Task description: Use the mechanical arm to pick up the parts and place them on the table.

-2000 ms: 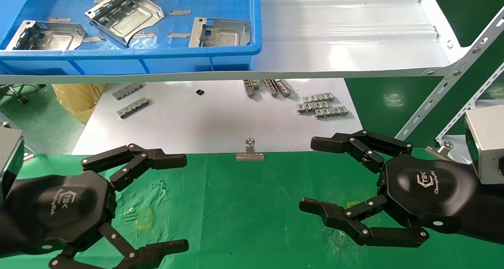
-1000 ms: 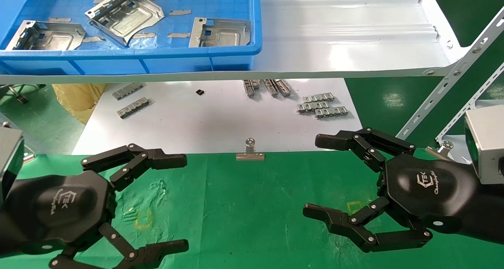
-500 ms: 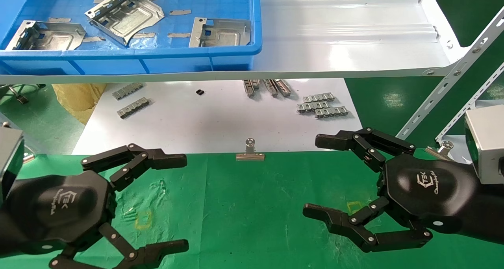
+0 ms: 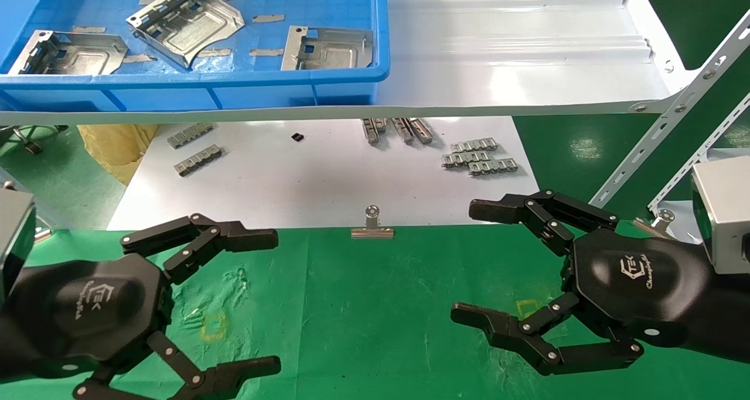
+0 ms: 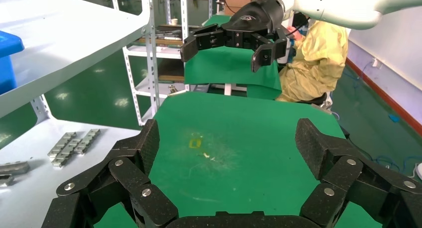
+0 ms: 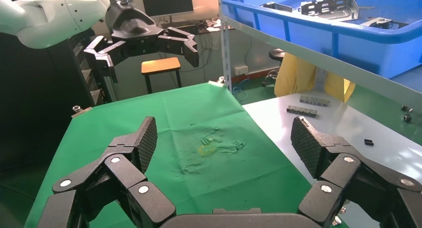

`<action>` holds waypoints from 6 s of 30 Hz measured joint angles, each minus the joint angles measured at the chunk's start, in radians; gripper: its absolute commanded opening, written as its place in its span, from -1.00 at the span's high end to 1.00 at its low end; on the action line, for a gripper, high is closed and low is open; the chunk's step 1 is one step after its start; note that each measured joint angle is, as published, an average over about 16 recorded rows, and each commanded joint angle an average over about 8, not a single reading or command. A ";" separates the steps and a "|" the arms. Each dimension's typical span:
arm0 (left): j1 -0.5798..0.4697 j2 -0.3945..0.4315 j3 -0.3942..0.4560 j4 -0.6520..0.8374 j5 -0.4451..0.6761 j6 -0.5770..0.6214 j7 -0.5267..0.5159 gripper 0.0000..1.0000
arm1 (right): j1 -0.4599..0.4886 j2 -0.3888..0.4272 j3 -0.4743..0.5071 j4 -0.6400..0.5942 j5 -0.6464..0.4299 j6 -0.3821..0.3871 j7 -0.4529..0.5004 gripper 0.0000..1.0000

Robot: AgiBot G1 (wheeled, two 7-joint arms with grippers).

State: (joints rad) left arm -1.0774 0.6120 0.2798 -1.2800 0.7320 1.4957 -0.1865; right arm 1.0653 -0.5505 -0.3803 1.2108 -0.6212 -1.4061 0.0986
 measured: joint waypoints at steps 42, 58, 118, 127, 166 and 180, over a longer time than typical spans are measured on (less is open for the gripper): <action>0.000 0.000 0.000 0.000 0.000 0.000 0.000 -1.00 | 0.000 0.000 0.000 0.000 0.000 0.000 0.000 1.00; -0.251 0.081 0.030 0.143 0.118 -0.055 -0.001 -1.00 | 0.000 0.000 0.000 0.000 0.000 0.000 0.000 0.65; -1.001 0.449 0.266 1.277 0.709 -0.623 0.223 1.00 | 0.000 0.000 0.000 0.000 0.000 0.000 0.000 -1.00; -1.013 0.440 0.256 1.268 0.695 -0.585 0.233 1.00 | 0.000 0.000 0.000 0.000 0.000 0.000 0.000 -1.00; -1.000 0.307 0.242 1.003 0.507 0.107 0.416 1.00 | 0.000 0.000 0.000 0.000 0.000 0.000 0.000 -1.00; -0.793 0.080 0.475 0.474 0.225 0.105 0.396 1.00 | 0.000 0.000 0.000 0.000 0.000 0.000 0.000 -1.00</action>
State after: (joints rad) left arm -1.8705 0.6920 0.7552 -0.8062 0.9569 1.6008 0.2093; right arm 1.0653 -0.5505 -0.3803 1.2108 -0.6212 -1.4061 0.0986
